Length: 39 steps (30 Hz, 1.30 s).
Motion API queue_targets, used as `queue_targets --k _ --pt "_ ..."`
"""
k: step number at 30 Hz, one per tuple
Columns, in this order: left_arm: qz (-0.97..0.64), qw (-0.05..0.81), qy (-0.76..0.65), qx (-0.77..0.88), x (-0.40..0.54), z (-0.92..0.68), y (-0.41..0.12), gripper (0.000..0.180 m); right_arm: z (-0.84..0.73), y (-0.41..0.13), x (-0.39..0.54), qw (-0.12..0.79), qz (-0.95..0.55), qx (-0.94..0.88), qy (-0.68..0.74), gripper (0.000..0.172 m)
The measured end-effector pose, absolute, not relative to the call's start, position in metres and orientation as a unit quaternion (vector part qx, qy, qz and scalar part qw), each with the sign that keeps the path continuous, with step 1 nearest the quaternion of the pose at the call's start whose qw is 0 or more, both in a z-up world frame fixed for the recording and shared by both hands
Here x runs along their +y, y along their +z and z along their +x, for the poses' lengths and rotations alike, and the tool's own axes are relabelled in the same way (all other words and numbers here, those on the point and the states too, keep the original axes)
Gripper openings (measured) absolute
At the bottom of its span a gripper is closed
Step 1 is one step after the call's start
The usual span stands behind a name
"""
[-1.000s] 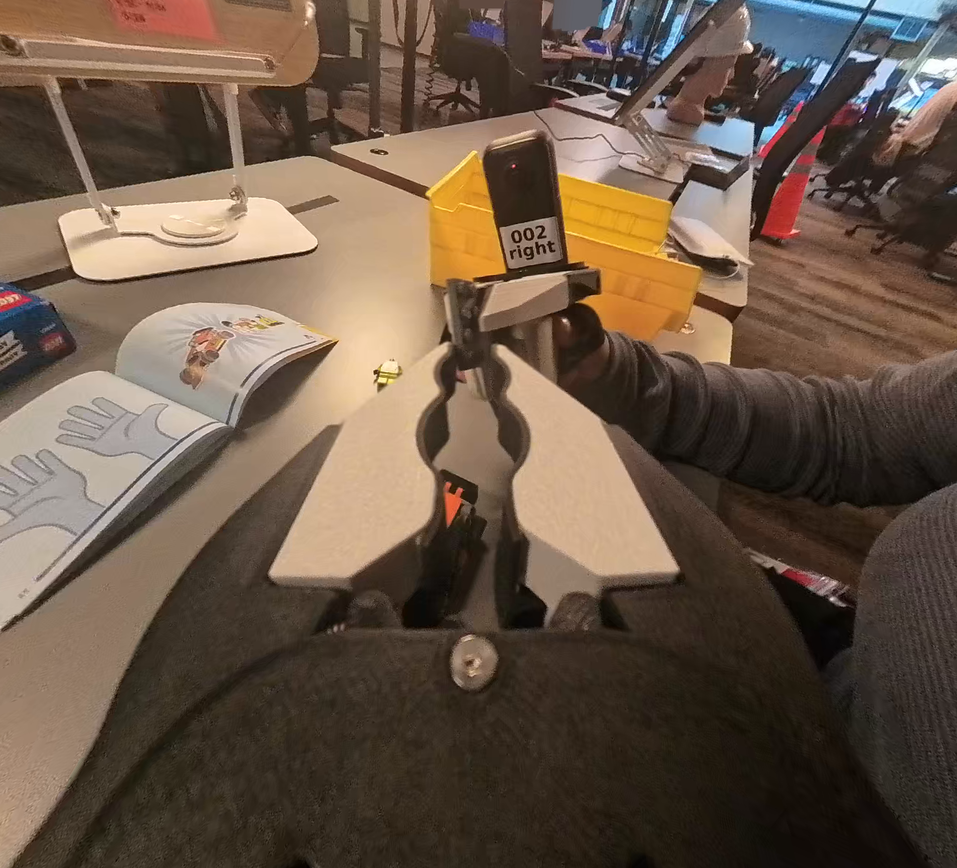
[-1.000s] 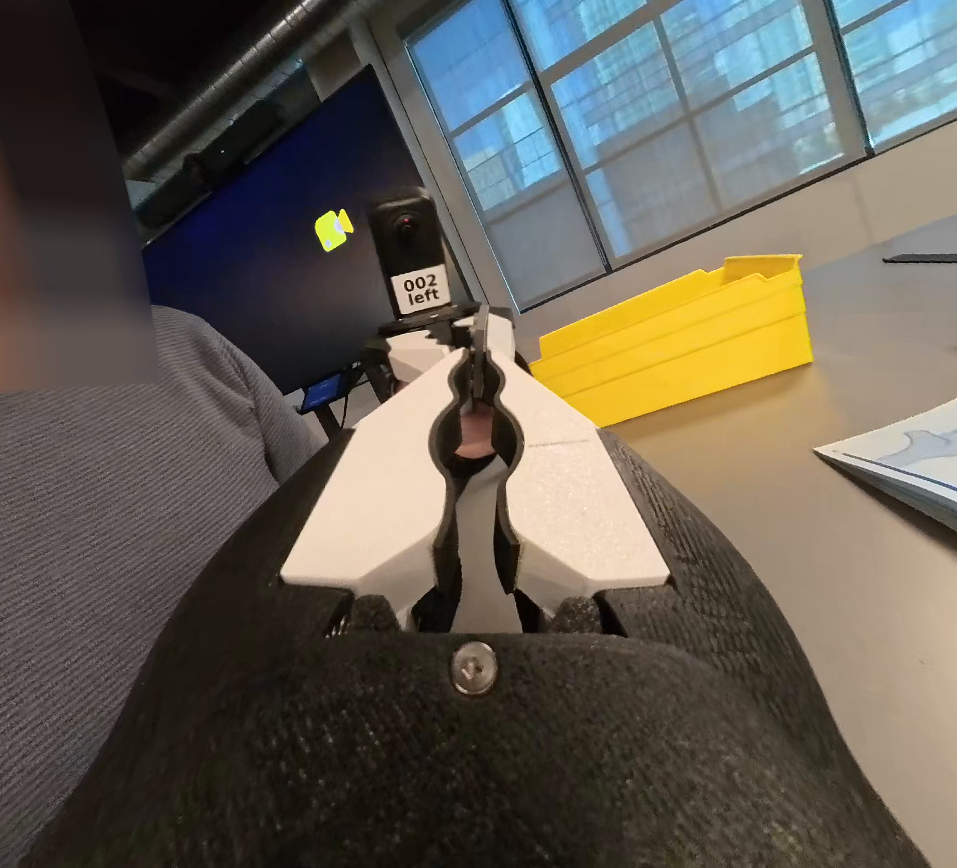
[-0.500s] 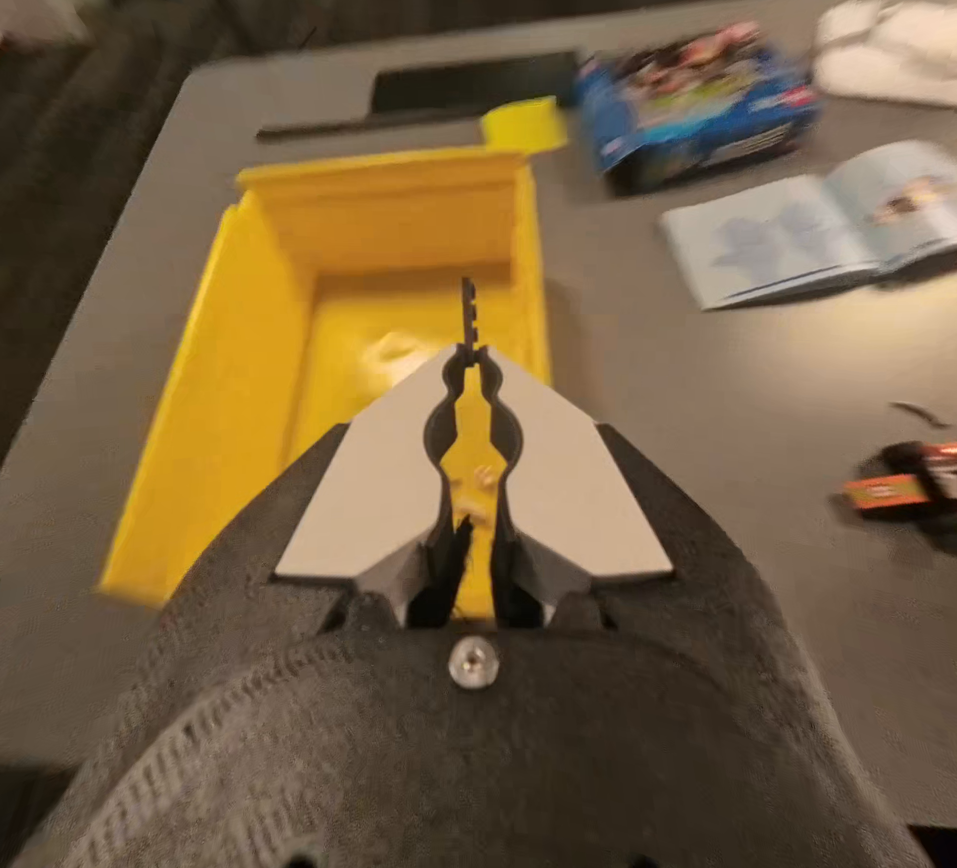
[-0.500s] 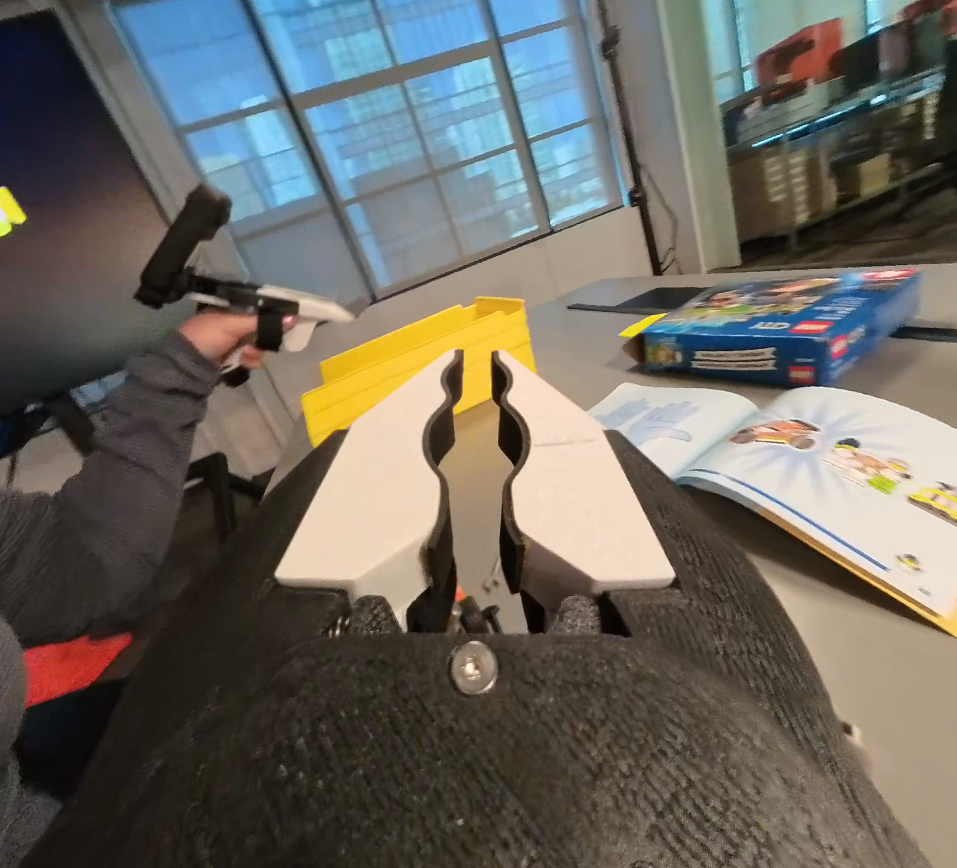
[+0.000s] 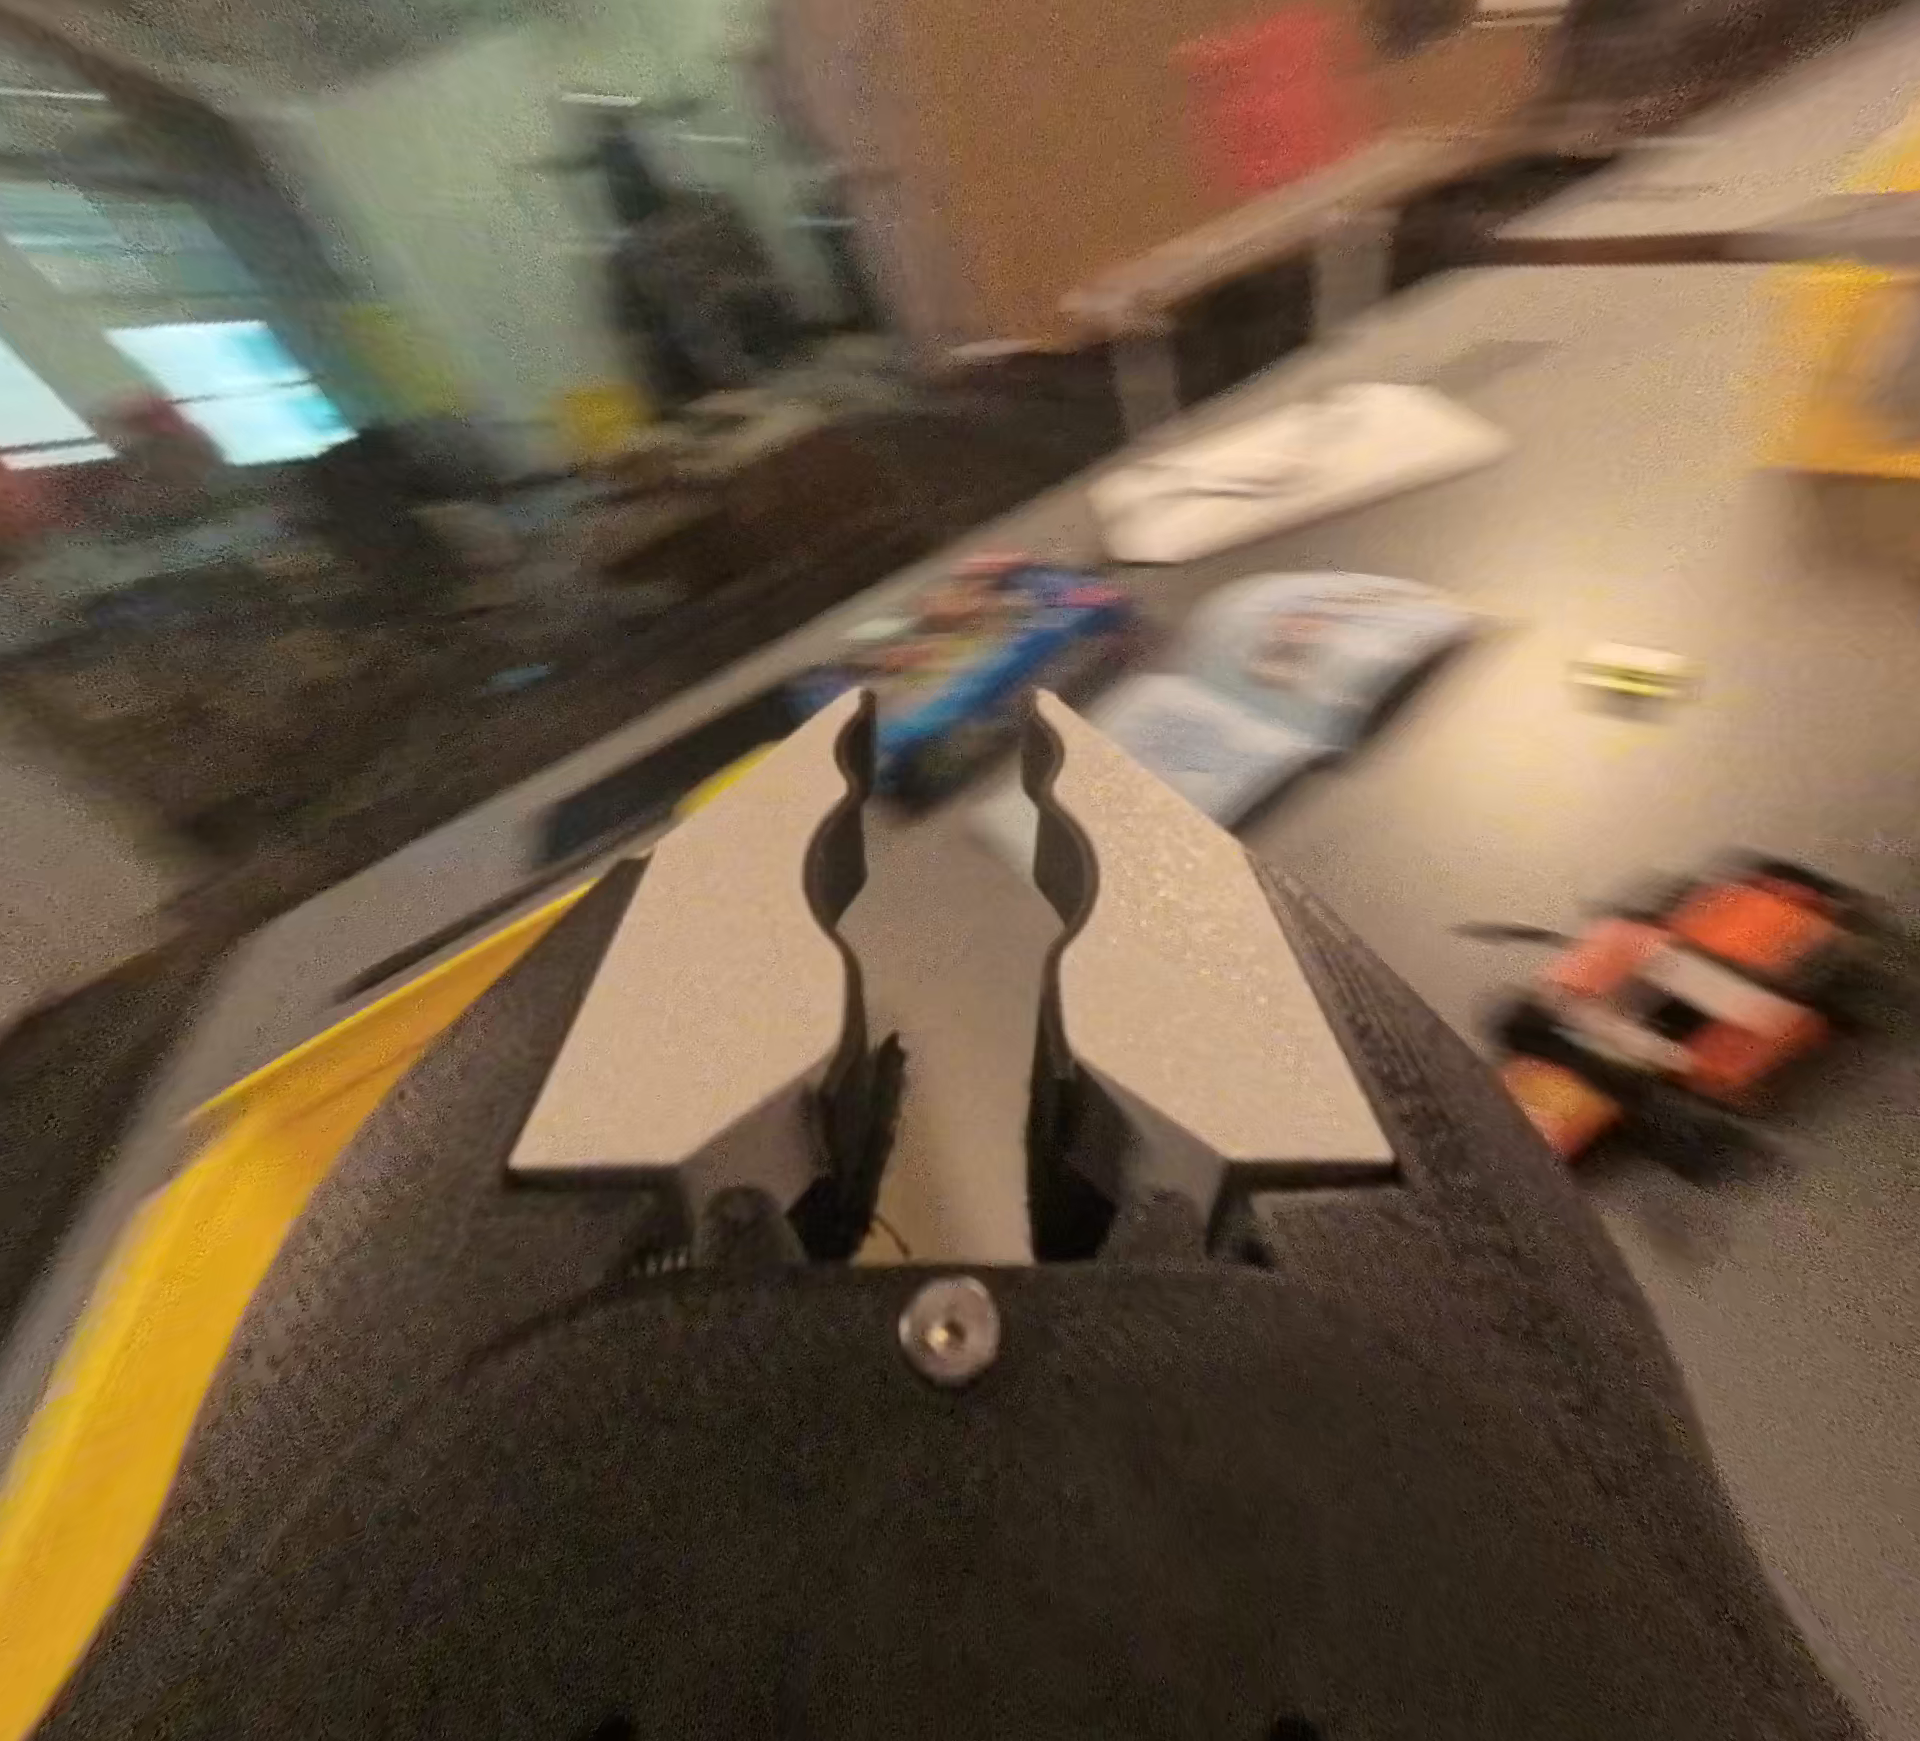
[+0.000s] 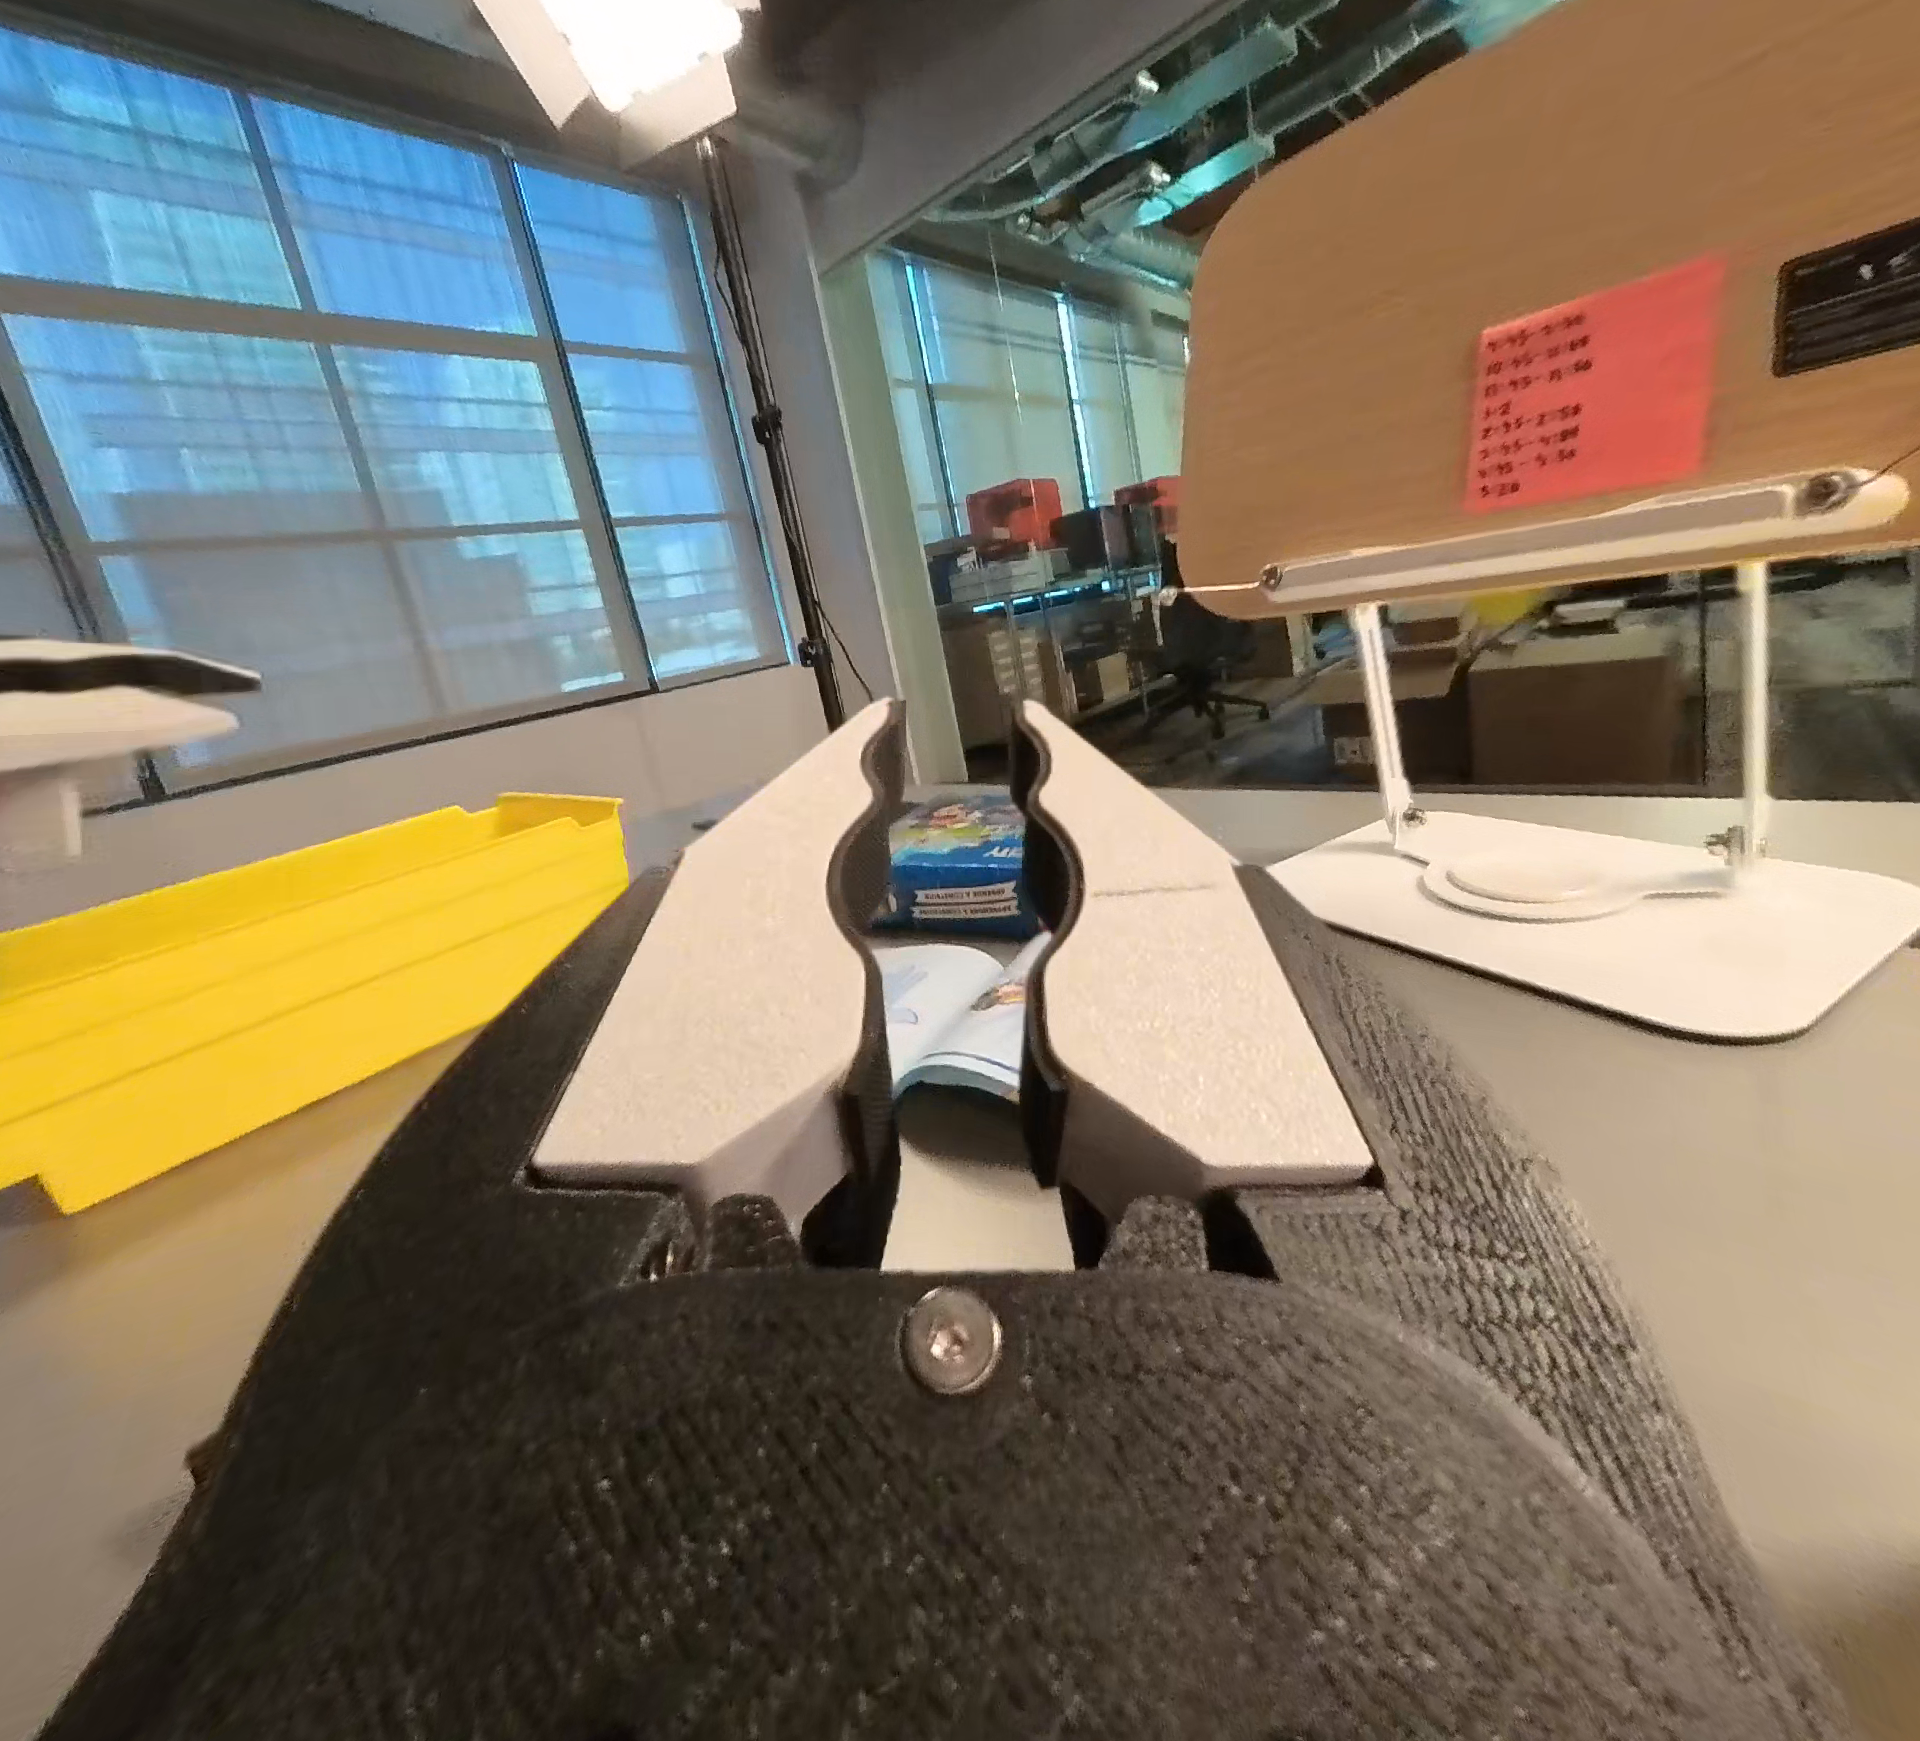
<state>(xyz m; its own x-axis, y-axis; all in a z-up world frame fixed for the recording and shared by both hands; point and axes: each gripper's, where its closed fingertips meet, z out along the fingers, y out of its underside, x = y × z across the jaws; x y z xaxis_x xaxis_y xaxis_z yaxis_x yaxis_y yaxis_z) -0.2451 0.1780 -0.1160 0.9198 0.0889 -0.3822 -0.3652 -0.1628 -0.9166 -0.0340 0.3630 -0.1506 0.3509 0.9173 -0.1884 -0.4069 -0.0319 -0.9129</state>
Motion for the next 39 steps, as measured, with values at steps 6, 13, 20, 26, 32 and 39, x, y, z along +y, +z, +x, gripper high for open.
queue_targets --k 6,13,20,26,32,39 --pt "-0.799 0.472 -0.099 0.359 0.234 -0.134 -0.219 0.033 -0.047 -0.165 0.362 0.635 -0.519 -0.282 0.498 0.018" --pt "-0.825 0.337 -0.237 0.386 0.259 -0.133 -0.291 0.026 -0.057 -0.170 0.355 0.635 -0.516 -0.315 0.482 0.018" --pt "-0.802 0.284 -0.236 0.469 0.245 -0.122 -0.316 0.033 -0.056 -0.168 0.355 0.635 -0.515 -0.313 0.483 0.018" --pt "-0.779 0.281 -0.174 0.533 0.241 -0.119 -0.321 0.007 -0.054 -0.167 0.357 0.636 -0.516 -0.306 0.485 0.019" --pt "-0.775 0.330 -0.044 0.537 0.250 -0.133 -0.318 0.002 -0.054 -0.169 0.358 0.635 -0.519 -0.308 0.482 0.018" --pt "-0.754 0.588 0.217 0.195 0.220 -0.239 -0.162 0.001 -0.040 -0.164 0.371 0.653 -0.527 -0.285 0.463 0.017"
